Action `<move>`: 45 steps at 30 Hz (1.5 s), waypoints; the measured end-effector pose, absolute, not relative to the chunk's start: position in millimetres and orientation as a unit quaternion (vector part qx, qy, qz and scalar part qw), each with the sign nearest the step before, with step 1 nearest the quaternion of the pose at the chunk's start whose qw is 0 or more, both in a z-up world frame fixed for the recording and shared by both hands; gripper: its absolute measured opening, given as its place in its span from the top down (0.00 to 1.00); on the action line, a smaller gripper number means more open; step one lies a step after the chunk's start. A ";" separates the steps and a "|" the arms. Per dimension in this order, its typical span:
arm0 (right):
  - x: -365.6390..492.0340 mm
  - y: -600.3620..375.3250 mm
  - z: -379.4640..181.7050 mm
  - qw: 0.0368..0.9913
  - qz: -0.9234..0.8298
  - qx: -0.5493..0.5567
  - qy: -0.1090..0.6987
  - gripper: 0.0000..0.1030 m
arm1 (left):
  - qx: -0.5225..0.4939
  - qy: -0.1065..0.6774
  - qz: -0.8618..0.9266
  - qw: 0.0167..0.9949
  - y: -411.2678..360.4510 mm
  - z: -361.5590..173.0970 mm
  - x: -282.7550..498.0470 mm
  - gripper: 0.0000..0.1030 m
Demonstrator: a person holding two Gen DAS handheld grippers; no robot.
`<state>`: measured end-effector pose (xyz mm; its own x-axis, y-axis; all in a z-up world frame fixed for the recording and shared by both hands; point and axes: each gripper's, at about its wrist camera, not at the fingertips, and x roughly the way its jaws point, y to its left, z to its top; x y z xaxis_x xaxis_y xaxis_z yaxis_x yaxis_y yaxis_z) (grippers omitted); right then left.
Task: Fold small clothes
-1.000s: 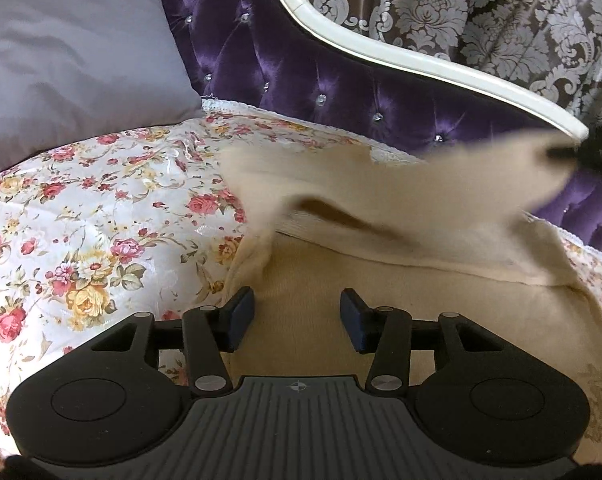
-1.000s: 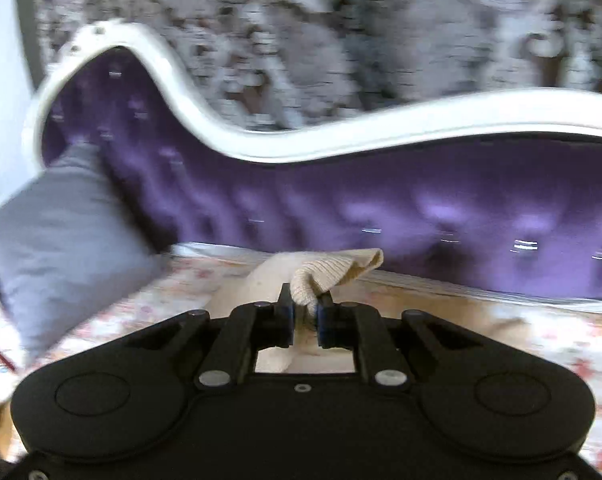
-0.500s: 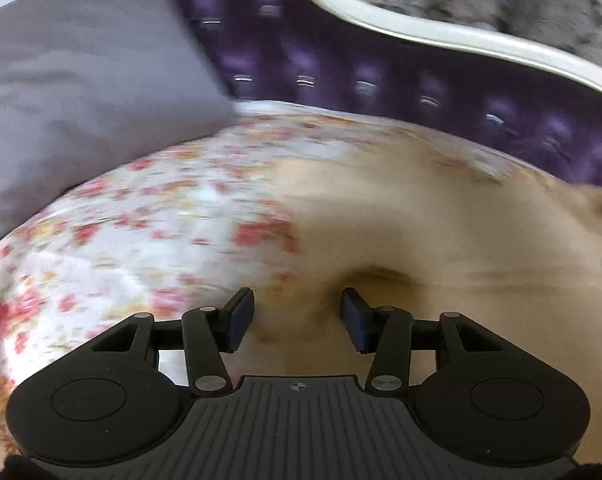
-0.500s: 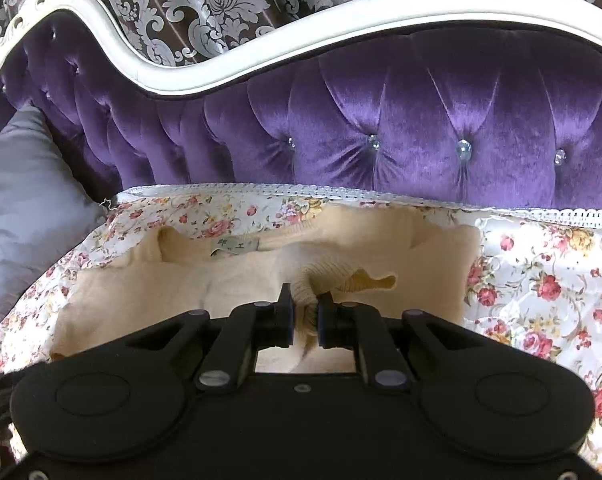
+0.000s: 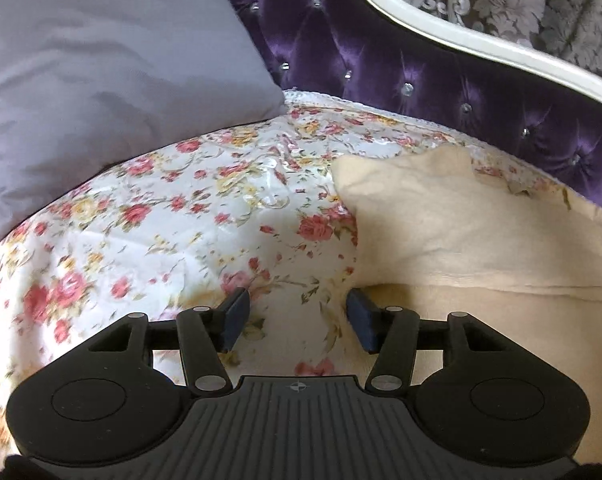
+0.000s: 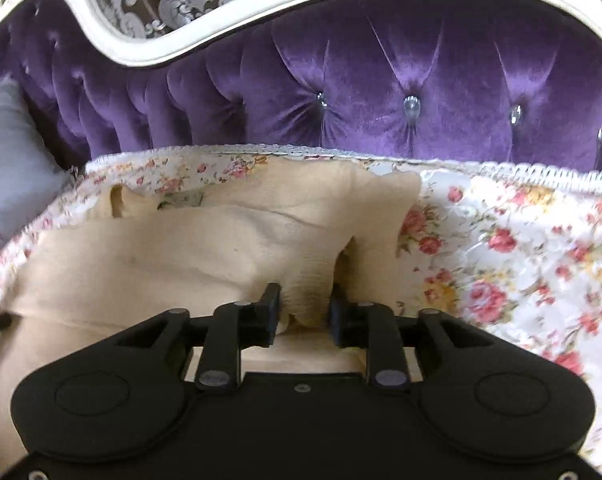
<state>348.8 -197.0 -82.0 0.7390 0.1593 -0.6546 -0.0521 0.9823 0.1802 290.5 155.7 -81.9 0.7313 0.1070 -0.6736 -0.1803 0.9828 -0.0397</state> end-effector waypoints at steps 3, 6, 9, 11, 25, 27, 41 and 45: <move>339.6 -202.0 -69.4 0.939 0.051 0.072 0.334 0.45 | -0.055 0.323 0.080 0.941 153.7 -60.9 272.4 0.50; 333.7 -205.3 -56.7 0.950 0.062 0.076 0.295 0.38 | -0.056 0.296 0.061 0.951 145.4 -41.5 273.1 0.49; 346.3 -209.1 -55.3 0.943 0.080 0.106 0.304 0.36 | -0.045 0.293 0.042 0.954 132.4 -34.3 292.7 0.49; 357.7 -213.2 -60.9 0.935 0.083 0.131 0.319 0.36 | -0.040 0.291 0.034 0.955 124.1 -35.4 308.5 0.49; 382.1 -188.3 -53.0 0.953 0.107 0.015 0.283 0.87 | -0.027 0.337 0.029 0.941 124.8 -99.2 348.4 0.44; 394.3 -192.9 -68.1 0.942 0.076 0.007 0.326 0.83 | -0.023 0.336 0.032 0.941 122.2 -99.6 348.9 0.44; 318.8 -219.1 -72.3 0.936 0.061 0.062 0.341 0.15 | -0.023 0.359 0.019 0.933 125.6 -94.4 326.6 0.24; 283.6 -217.0 -78.1 0.931 0.063 0.066 0.354 0.09 | -0.006 0.376 0.012 0.926 122.1 -94.4 301.8 0.18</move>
<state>283.6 -217.0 -78.1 0.7418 0.1638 -0.6503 -0.0701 0.9833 0.1677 301.8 122.1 -94.4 0.7168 0.0173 -0.6971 -0.0259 0.9997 -0.0018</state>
